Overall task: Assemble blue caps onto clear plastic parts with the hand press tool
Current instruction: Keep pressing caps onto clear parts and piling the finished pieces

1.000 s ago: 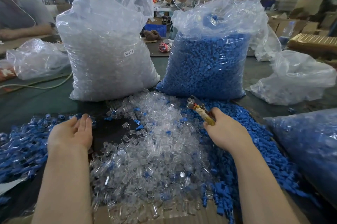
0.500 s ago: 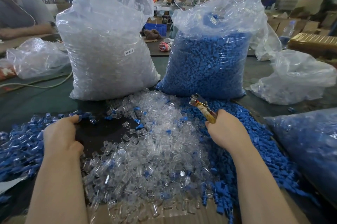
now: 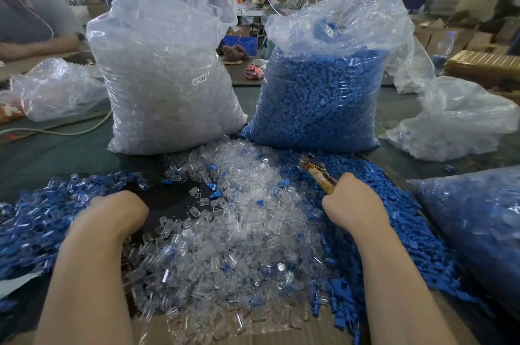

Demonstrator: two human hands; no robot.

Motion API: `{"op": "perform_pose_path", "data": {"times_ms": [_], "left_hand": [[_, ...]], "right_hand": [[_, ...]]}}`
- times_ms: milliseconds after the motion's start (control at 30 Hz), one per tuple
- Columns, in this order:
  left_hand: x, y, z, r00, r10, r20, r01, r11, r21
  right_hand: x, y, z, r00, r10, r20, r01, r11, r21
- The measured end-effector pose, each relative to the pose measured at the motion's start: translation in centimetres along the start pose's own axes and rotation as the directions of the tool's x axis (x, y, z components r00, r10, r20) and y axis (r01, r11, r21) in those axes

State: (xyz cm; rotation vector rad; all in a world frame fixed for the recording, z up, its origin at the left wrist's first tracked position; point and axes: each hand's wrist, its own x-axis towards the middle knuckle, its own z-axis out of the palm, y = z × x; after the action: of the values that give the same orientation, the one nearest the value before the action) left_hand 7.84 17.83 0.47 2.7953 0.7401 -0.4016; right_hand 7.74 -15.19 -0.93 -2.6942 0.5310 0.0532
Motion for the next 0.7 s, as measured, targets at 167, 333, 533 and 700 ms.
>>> {"op": "perform_pose_path", "data": {"times_ms": [167,333,533,700], "left_hand": [[-0.8,1.2,1.0,0.974,0.116,0.194,-0.057,0.958,-0.283],[-2.4,3.3,1.4,0.945,0.239,0.224,-0.088,0.844,-0.529],[-3.8,5.5,1.3,0.856,0.483,0.184,-0.273,0.724,-0.633],[-5.5,7.5,1.2,0.788,0.609,0.087,-0.441,0.659,-0.610]], "right_hand": [[0.1,0.2,0.1,0.998,0.042,0.049,-0.042,0.999,0.003],[0.1,0.1,0.2,0.997,0.025,0.071,-0.021,0.998,-0.062],[0.0,-0.1,0.2,0.999,0.014,0.053,-0.008,0.994,-0.112],[0.0,0.0,0.3,0.999,0.004,0.048,0.001,0.996,-0.093]]}}
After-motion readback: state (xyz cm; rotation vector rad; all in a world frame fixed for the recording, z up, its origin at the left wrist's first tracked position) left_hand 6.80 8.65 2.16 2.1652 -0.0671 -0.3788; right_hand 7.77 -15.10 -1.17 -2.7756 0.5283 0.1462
